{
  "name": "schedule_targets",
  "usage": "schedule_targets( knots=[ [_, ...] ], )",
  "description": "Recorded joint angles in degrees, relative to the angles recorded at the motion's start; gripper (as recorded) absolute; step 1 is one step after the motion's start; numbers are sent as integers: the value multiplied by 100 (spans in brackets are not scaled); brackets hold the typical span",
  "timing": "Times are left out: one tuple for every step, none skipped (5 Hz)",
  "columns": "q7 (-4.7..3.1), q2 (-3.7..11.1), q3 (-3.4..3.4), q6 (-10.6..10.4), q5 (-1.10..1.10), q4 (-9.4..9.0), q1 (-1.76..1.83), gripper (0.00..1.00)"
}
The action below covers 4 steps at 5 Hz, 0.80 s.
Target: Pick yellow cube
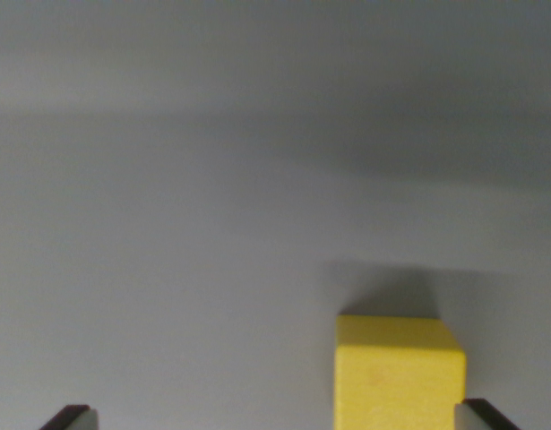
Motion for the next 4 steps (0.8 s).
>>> schedule_targets(
  knots=[
    [0,0,0,0,0,0,0,0],
    [-131,157,-27,-231,30,-98,-65,0],
    [-131,157,-27,-231,30,-98,-65,0],
    [-246,294,-50,-434,56,-184,-123,0]
  ],
)
